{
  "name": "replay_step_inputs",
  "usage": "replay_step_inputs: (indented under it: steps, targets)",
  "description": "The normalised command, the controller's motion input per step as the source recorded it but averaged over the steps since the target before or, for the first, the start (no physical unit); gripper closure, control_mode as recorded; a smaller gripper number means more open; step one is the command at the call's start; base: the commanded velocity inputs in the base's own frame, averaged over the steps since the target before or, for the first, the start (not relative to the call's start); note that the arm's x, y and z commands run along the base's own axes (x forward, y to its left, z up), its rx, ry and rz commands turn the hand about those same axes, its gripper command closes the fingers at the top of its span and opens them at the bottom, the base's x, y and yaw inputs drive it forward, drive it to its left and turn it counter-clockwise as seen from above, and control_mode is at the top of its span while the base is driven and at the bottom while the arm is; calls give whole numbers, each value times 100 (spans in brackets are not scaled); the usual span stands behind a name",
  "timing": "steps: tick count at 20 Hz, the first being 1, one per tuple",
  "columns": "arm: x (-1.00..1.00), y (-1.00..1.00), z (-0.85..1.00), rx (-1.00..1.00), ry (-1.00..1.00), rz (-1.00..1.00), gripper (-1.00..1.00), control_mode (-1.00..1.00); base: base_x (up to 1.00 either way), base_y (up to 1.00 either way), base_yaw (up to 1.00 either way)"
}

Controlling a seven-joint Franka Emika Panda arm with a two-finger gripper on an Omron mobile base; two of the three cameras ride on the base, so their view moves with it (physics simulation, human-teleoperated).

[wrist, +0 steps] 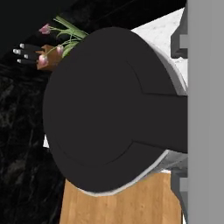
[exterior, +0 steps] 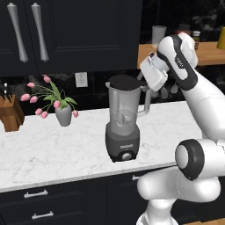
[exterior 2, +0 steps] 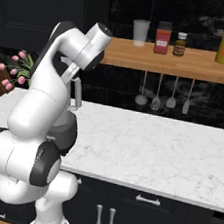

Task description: Close the lid blender by securely placing the lid on top.

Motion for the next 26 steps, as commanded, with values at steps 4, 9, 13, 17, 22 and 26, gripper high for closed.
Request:
replay_step_inputs:
  steps: [4,9,13,17,22,26]
  targets:
    - [33,0,7,0,0,-4,-100,-100,0,0,0]
    - [27,0,13,0,-2,-4,-100,-100,0,0,0]
    - [16,0,17,0,-9,-4,-100,-100,0,0,0]
    - [8,0,25,0,-15,-3,-100,-100,0,0,0]
    - [10,0,33,0,-15,-2,-100,-100,0,0,0]
    - [1,0,39,0,-12,-1,-100,-100,0,0,0]
